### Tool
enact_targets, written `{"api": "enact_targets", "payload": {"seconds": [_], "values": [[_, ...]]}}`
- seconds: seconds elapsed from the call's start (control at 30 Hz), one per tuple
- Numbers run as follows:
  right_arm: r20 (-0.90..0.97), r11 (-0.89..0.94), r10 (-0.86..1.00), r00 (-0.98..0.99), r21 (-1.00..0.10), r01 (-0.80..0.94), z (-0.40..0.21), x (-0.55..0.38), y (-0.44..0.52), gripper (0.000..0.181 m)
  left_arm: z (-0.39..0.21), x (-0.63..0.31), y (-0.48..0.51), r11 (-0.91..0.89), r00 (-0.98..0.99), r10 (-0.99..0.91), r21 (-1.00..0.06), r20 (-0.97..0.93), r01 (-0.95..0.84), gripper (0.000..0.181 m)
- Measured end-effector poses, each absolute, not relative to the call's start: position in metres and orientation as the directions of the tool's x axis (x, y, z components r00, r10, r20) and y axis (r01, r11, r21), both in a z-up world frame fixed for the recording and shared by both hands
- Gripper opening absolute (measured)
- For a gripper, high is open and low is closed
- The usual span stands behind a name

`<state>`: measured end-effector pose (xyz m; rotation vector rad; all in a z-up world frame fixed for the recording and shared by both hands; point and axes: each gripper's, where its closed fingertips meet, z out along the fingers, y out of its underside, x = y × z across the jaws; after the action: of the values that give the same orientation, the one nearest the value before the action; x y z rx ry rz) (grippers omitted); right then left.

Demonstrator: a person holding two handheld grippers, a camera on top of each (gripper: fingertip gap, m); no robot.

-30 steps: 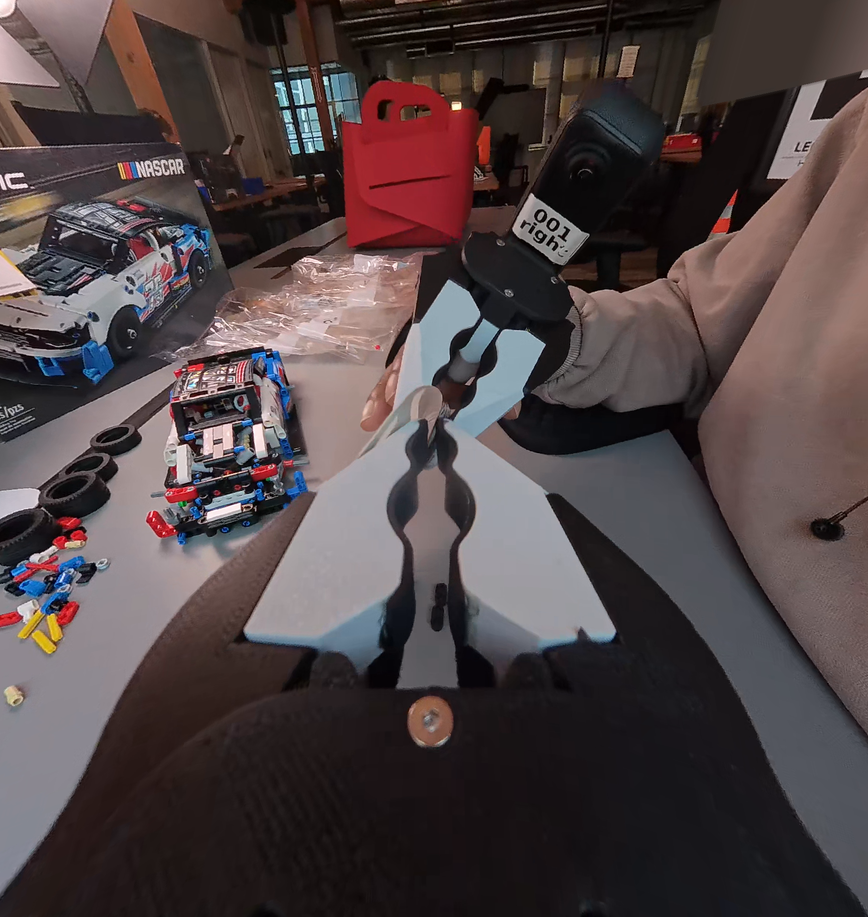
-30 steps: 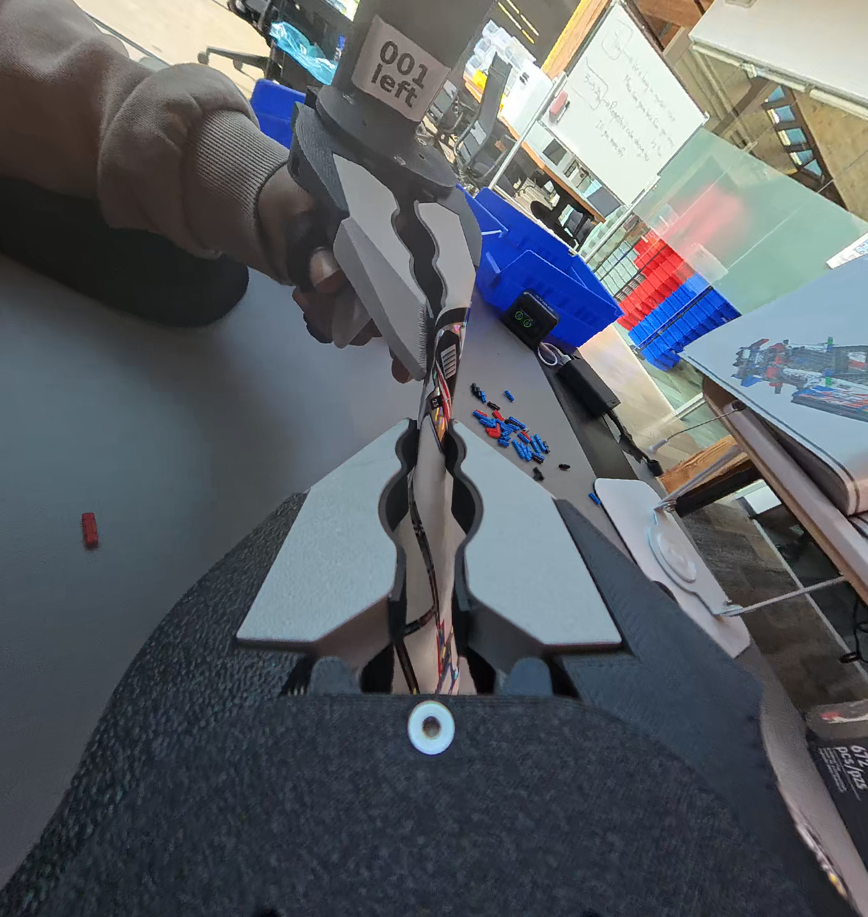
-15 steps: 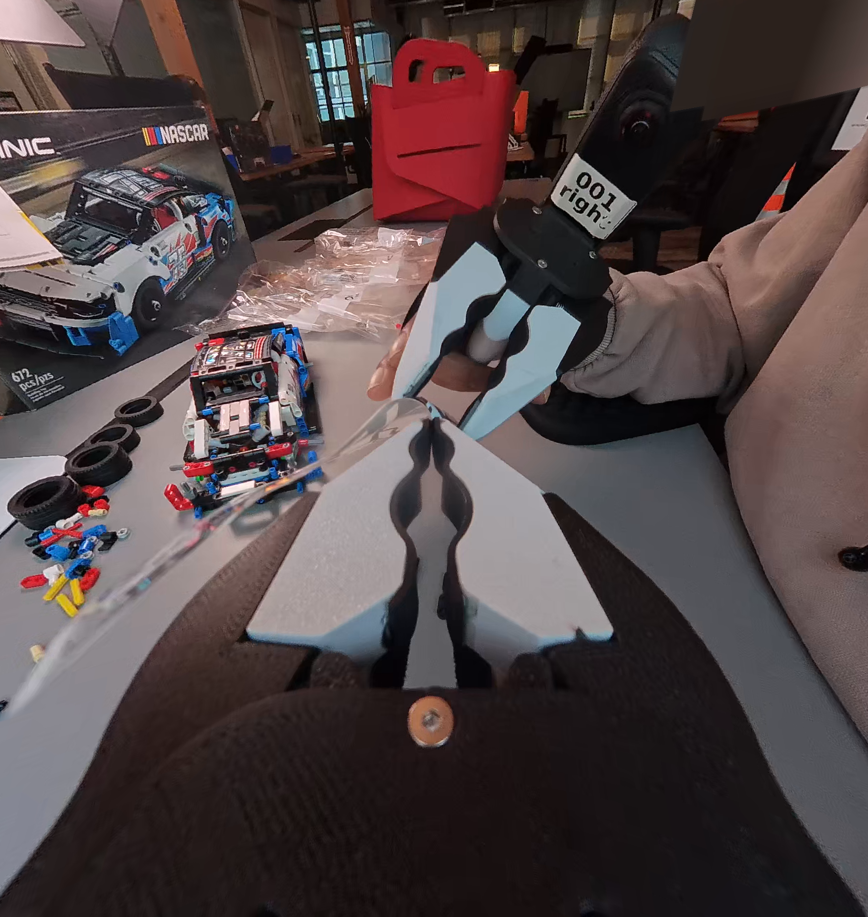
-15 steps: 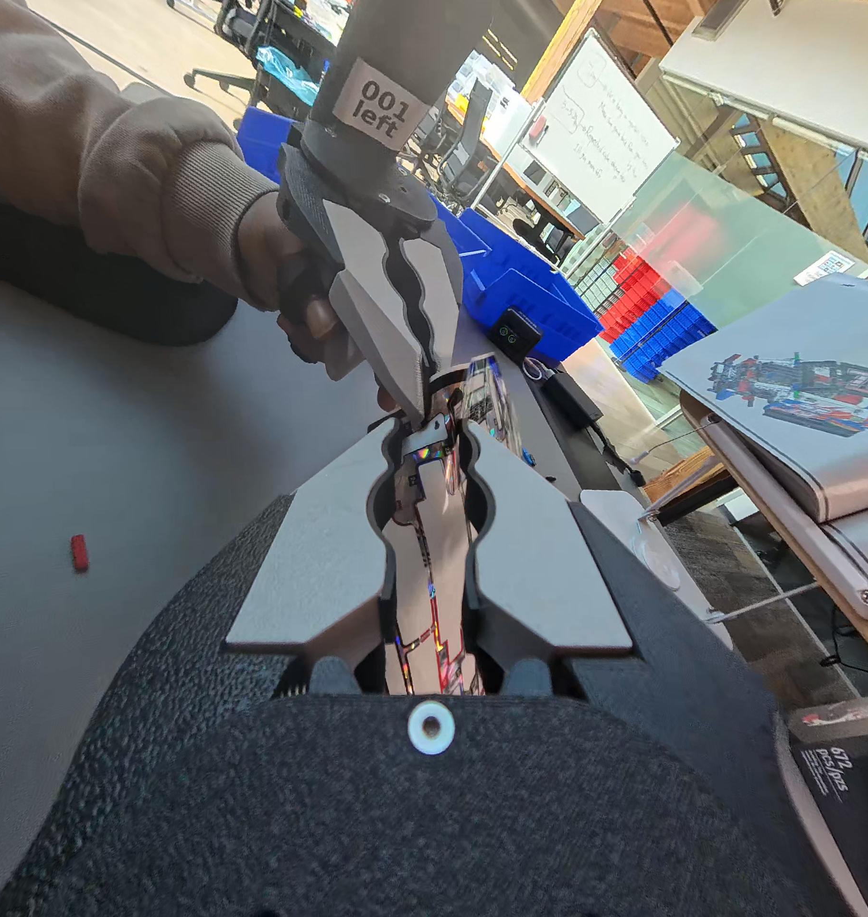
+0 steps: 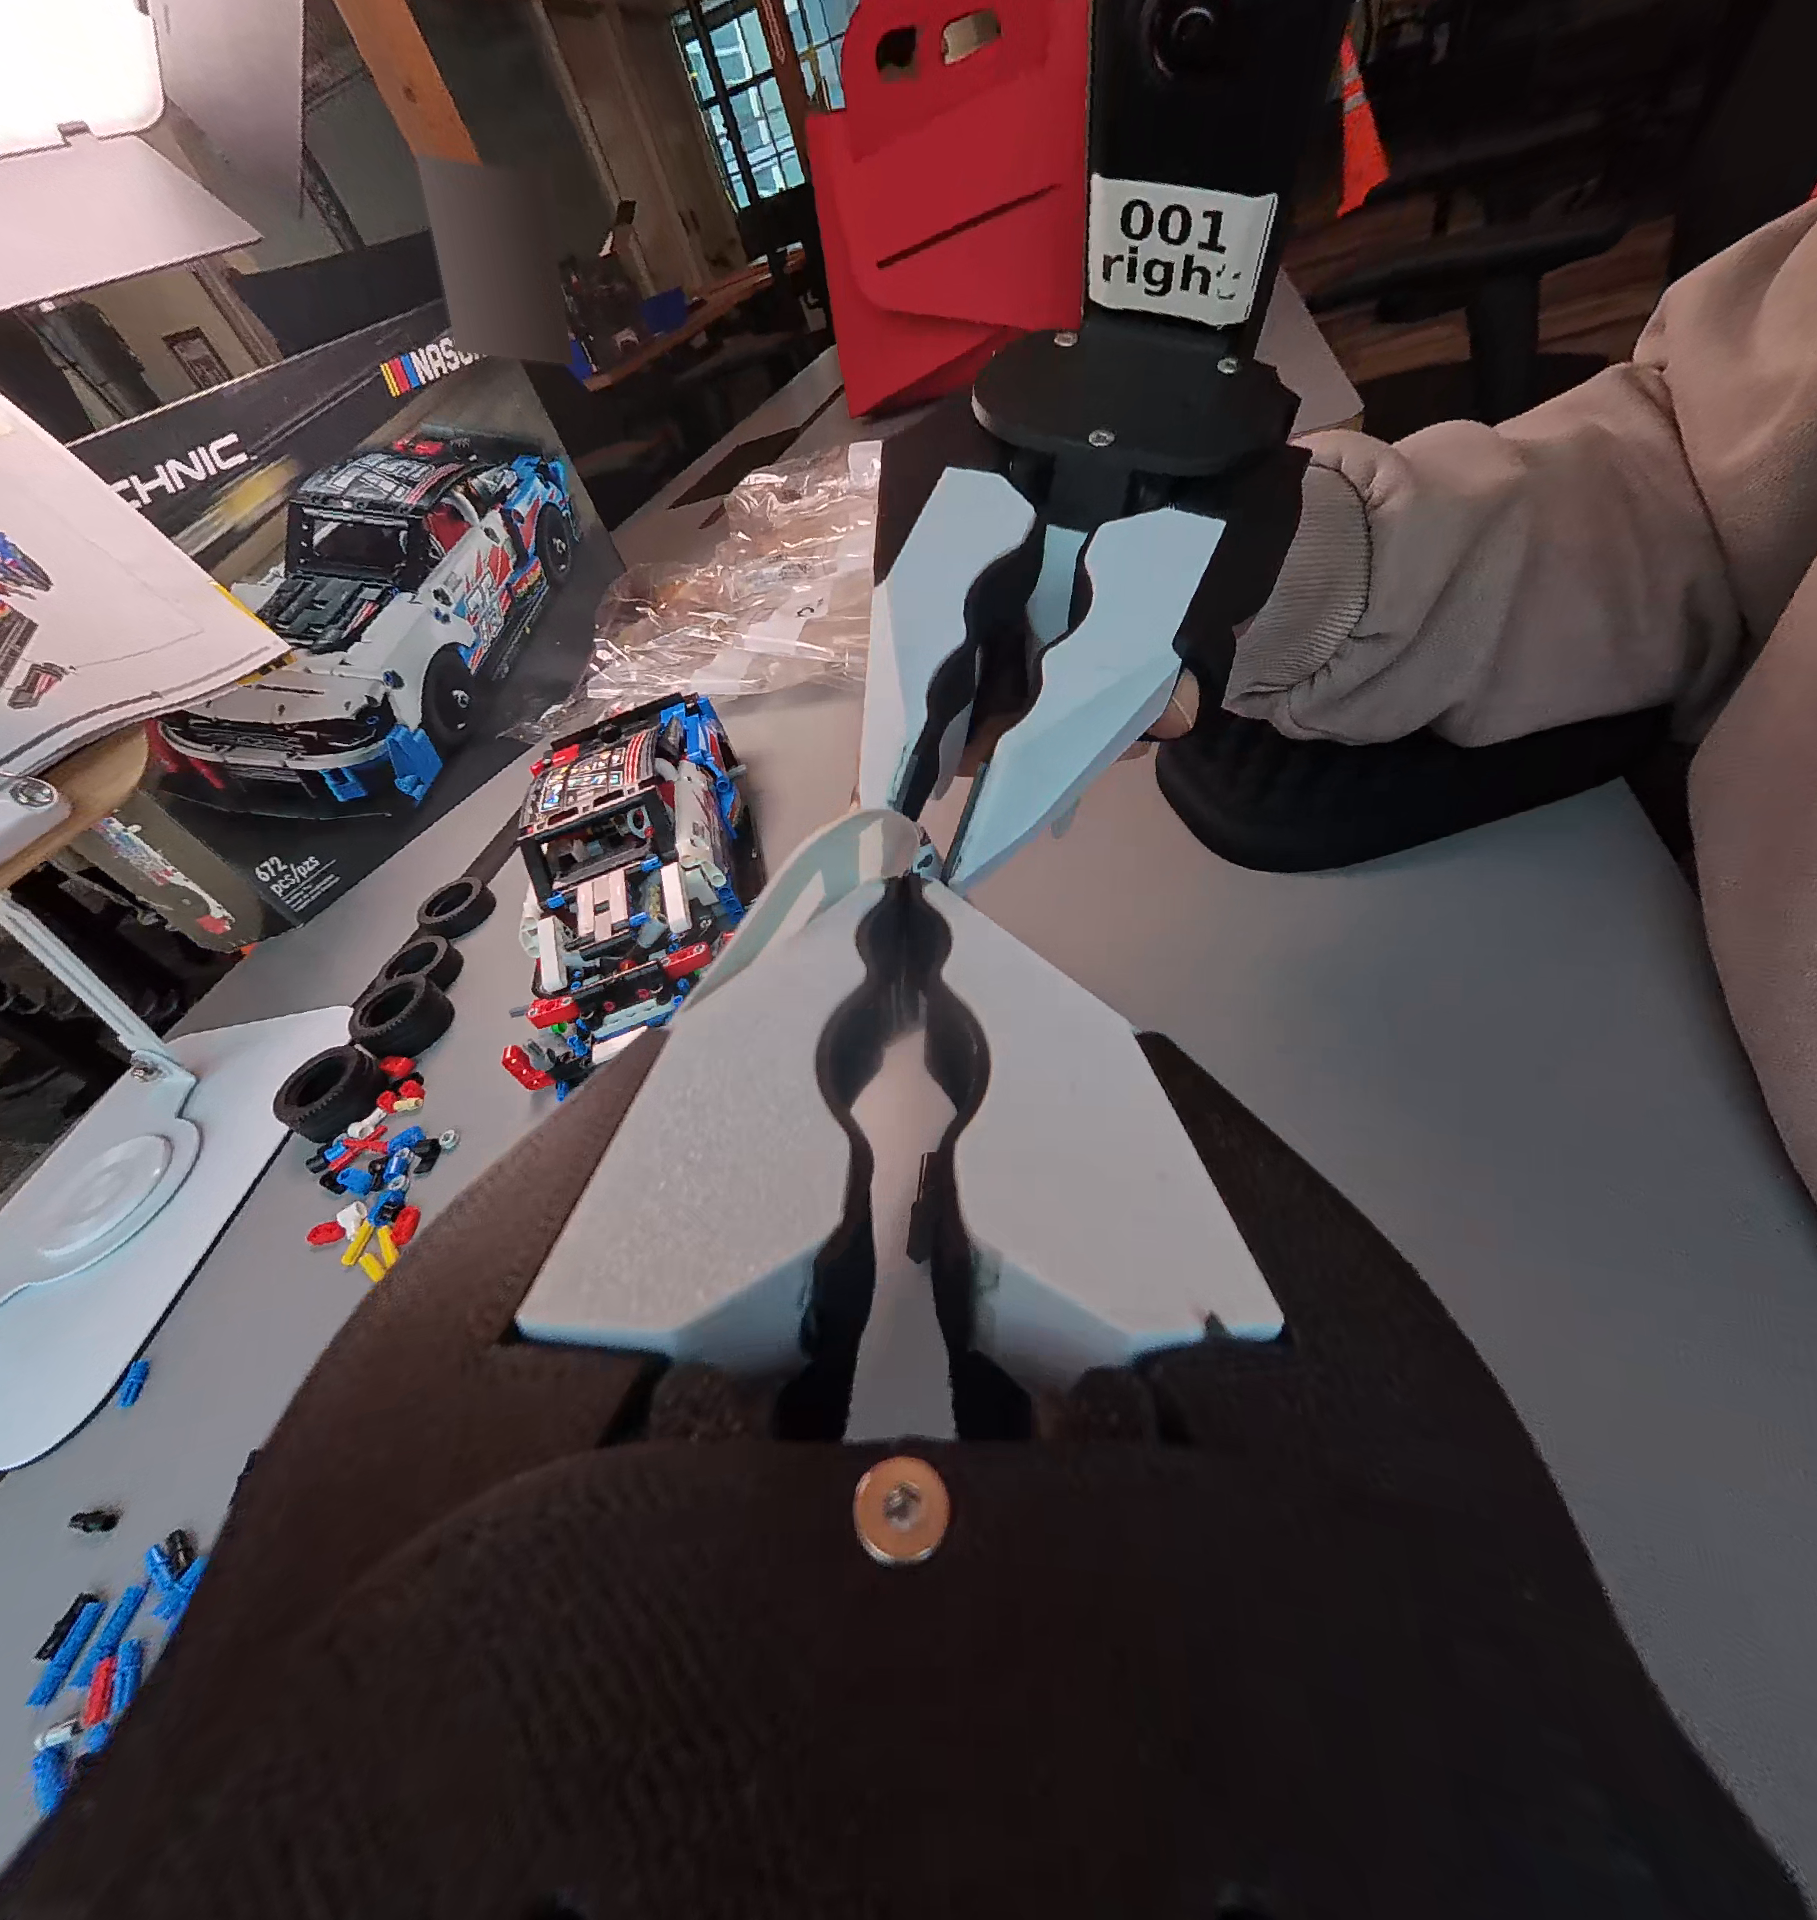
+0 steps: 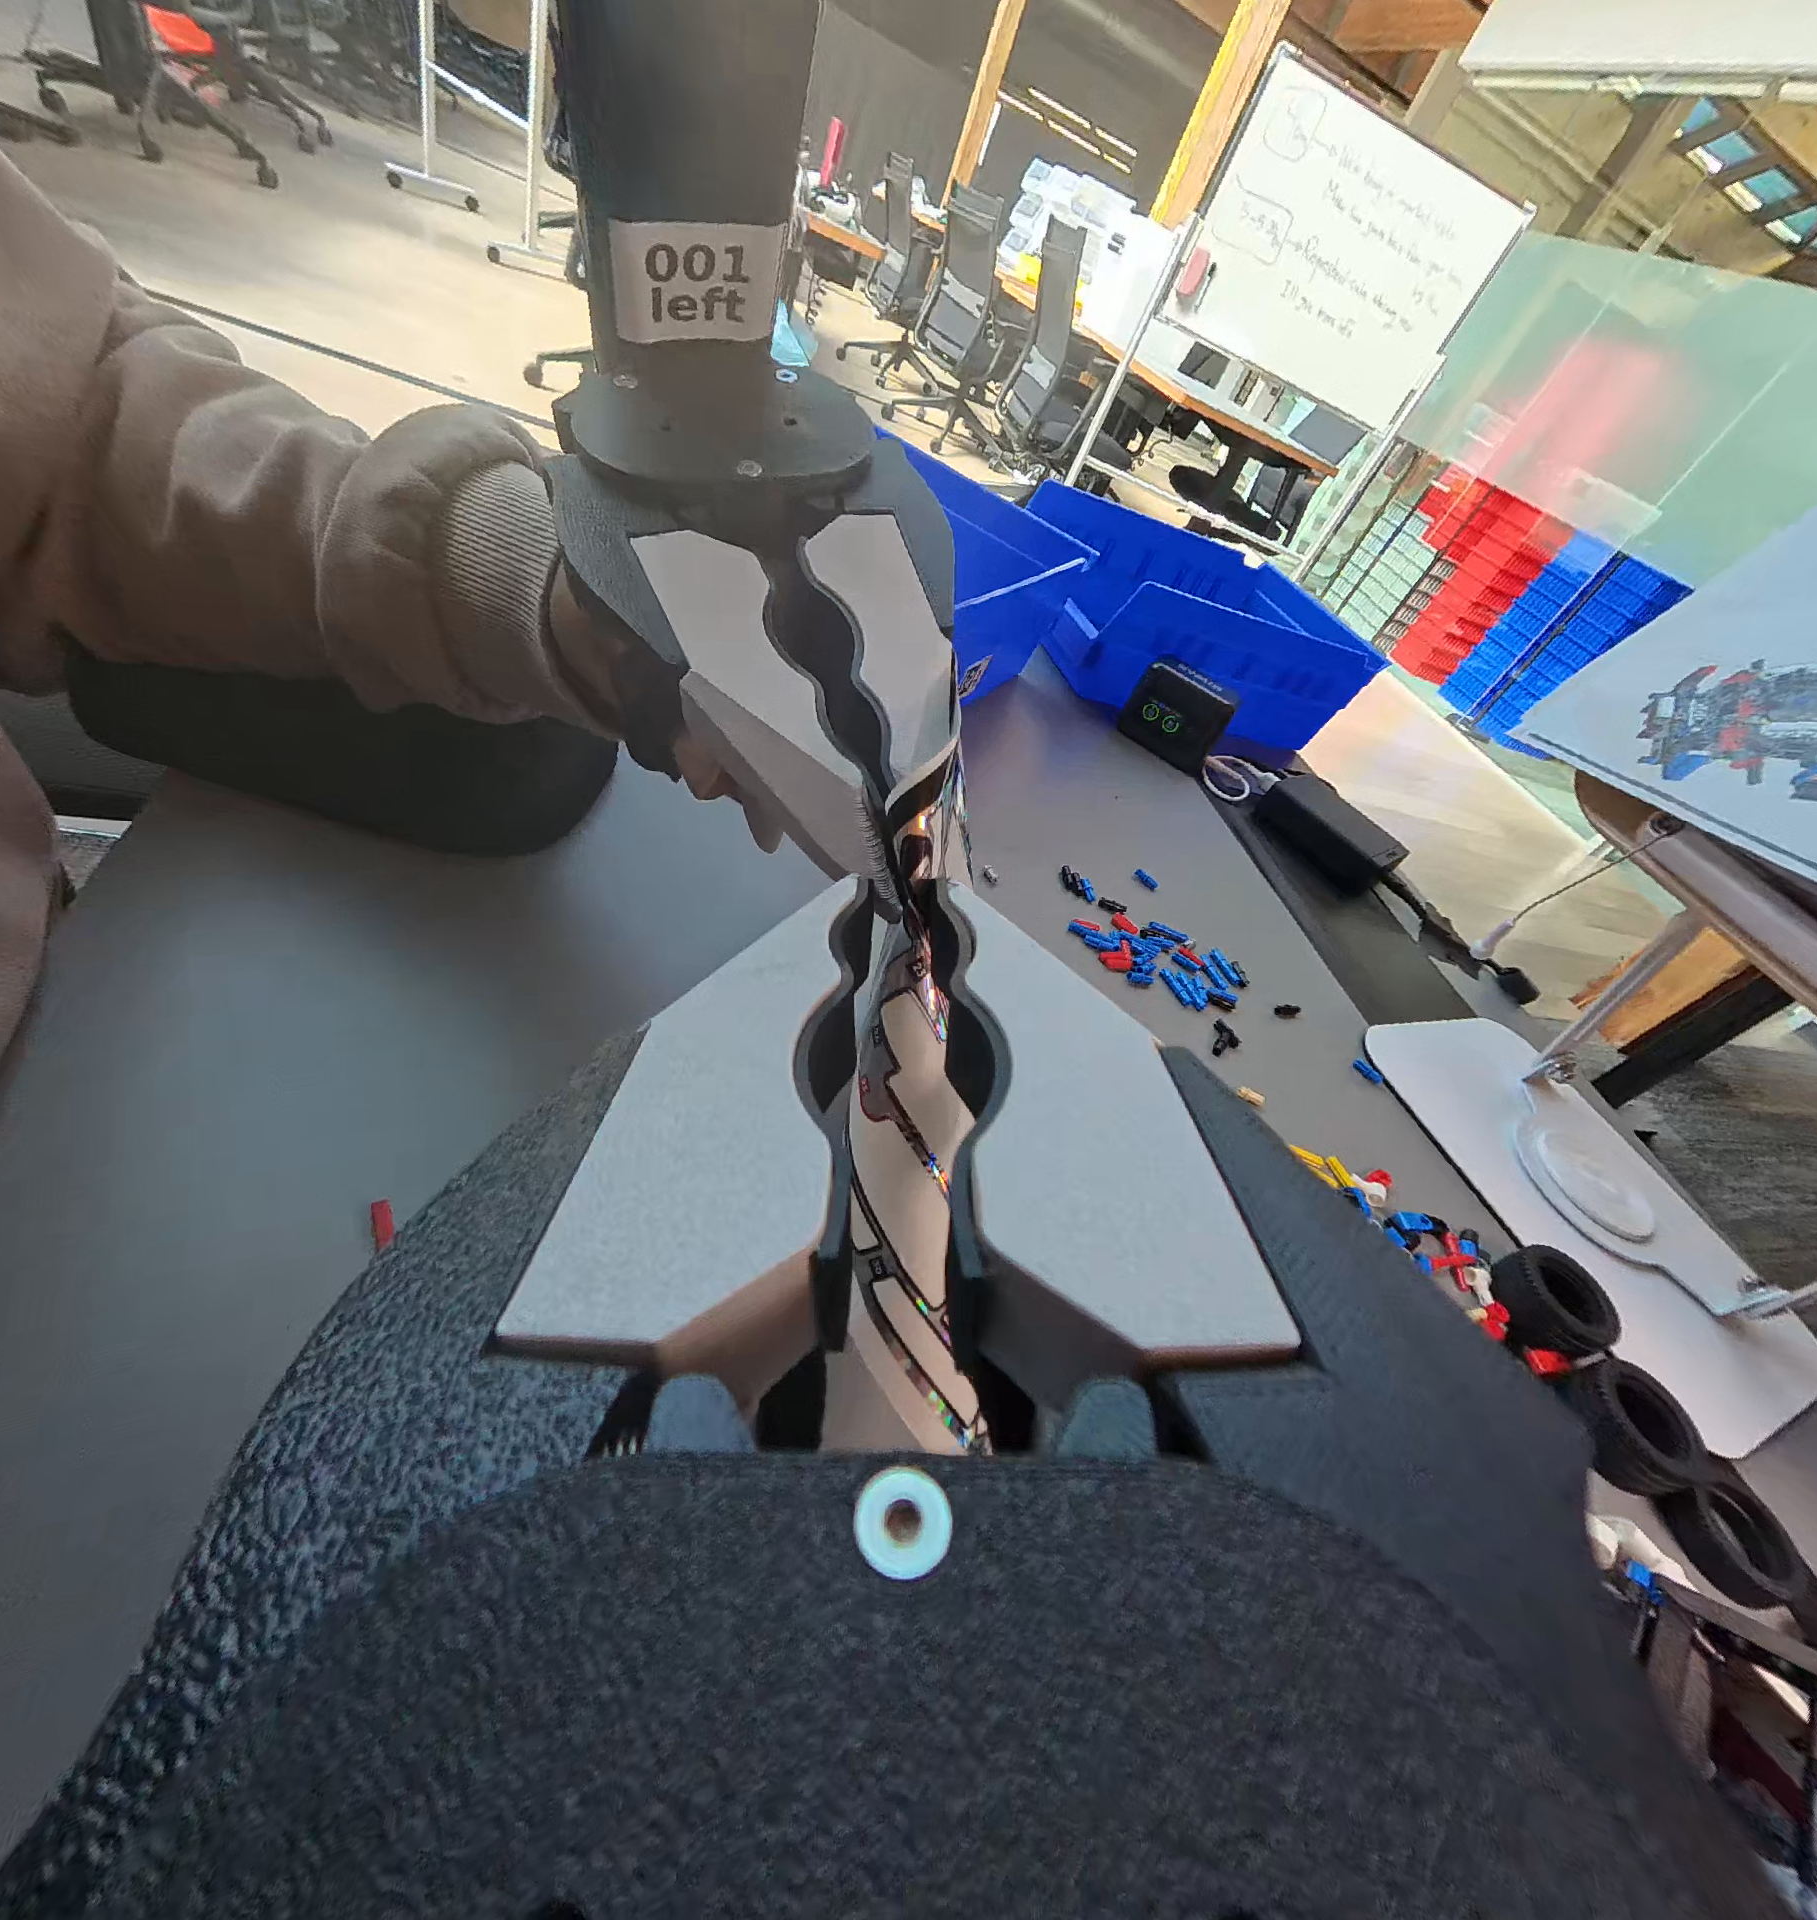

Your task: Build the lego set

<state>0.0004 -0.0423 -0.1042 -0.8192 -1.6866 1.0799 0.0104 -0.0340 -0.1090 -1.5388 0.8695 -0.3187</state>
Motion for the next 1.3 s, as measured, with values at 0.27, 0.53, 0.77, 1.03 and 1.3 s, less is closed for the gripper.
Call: {"api": "enact_targets", "payload": {"seconds": [0.27, 0.53, 0.77, 1.03, 1.3], "values": [[0.321, 0.375, 0.857, -0.403, -0.925, 0.061, -0.109, 0.006, -0.048, 0.007, -0.112, 0.015, -0.042, 0.028, 0.630, -0.745, -0.953, -0.221, -0.302, 0.000], [0.221, 0.290, 0.858, -0.464, -0.954, 0.082, -0.112, 0.011, -0.050, 0.000, -0.111, 0.020, -0.047, -0.017, 0.597, -0.796, -0.982, -0.100, -0.188, 0.000], [0.073, 0.133, 0.856, -0.511, -0.988, 0.082, -0.106, 0.013, -0.051, 0.000, -0.104, 0.021, -0.049, 0.012, 0.607, -0.789, -0.990, -0.095, -0.139, 0.000], [0.274, 0.294, 0.898, -0.345, -0.956, 0.004, -0.095, 0.005, -0.037, 0.005, -0.101, 0.011, -0.042, -0.024, 0.659, -0.749, -0.991, -0.069, -0.131, 0.000], [0.318, 0.338, 0.887, -0.334, -0.941, 0.001, -0.097, 0.005, -0.038, 0.004, -0.102, 0.012, -0.042, -0.016, 0.664, -0.742, -0.988, -0.090, -0.152, 0.000]]}}
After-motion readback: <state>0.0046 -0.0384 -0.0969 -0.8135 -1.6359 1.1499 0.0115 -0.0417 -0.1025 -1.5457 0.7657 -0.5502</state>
